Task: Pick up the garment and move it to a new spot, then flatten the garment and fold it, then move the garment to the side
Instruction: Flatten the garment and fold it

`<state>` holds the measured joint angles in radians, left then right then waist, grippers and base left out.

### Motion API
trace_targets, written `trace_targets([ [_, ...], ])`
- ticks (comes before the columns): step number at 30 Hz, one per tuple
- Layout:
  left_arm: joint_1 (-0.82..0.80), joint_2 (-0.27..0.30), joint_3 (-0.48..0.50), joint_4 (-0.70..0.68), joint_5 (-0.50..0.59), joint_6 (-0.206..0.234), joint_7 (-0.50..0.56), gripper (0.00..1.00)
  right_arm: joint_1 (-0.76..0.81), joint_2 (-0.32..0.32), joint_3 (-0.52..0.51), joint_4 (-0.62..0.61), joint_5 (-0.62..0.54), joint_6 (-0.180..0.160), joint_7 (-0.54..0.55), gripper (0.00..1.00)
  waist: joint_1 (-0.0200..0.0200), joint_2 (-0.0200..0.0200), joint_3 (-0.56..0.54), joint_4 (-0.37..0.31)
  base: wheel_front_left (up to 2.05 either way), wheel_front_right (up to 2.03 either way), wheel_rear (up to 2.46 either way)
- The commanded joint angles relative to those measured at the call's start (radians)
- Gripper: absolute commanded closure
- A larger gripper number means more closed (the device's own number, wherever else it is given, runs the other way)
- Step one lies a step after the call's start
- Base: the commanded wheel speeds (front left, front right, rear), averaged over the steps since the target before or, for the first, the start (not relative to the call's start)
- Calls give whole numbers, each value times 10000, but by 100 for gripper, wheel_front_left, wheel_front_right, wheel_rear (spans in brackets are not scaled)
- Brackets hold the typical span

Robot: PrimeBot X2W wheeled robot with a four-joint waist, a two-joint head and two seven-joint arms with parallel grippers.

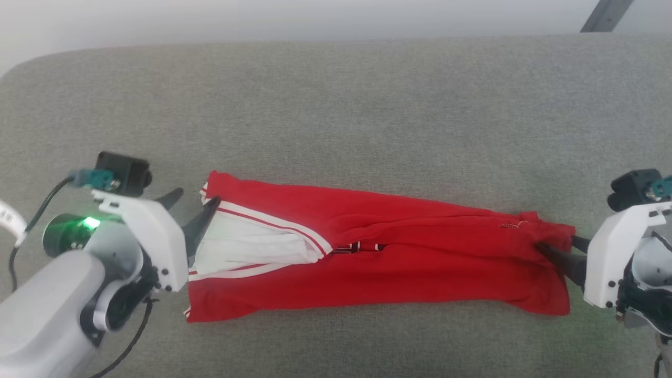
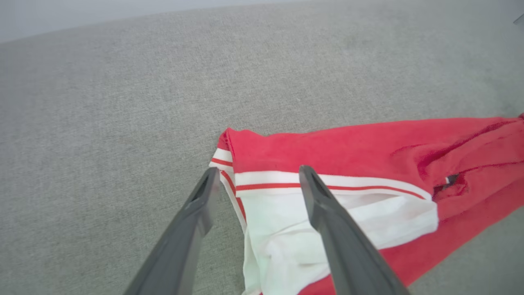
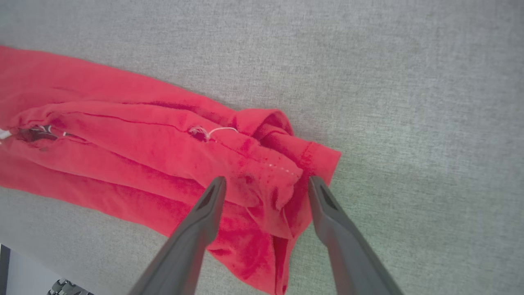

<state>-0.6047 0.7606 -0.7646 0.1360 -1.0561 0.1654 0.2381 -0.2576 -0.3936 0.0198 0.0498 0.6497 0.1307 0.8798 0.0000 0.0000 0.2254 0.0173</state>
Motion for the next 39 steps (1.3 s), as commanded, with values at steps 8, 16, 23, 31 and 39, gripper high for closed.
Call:
trace_targets([
  [8,1381,-11,775,173,459,93,-3224,0,181,131,-473,618,72,0,-142,0,0,0,-73,439,0,0,0],
  [16,2527,-353,1561,474,254,456,-4818,0,-140,379,-236,1648,235,0,-100,0,0,0,-70,877,0,0,0],
  [23,3202,-802,2450,506,729,332,-5040,0,-458,731,284,2743,467,3,-232,0,0,0,-92,1167,0,0,0],
  [31,4031,-1784,4074,494,1836,-190,-5034,0,-715,361,977,3152,1041,0,-607,100,0,0,-133,1391,0,0,0],
  [39,4659,-2596,5497,414,2960,-778,-5037,0,-878,-489,570,3154,1565,-11,-1046,100,0,0,-143,1239,0,0,0],
])
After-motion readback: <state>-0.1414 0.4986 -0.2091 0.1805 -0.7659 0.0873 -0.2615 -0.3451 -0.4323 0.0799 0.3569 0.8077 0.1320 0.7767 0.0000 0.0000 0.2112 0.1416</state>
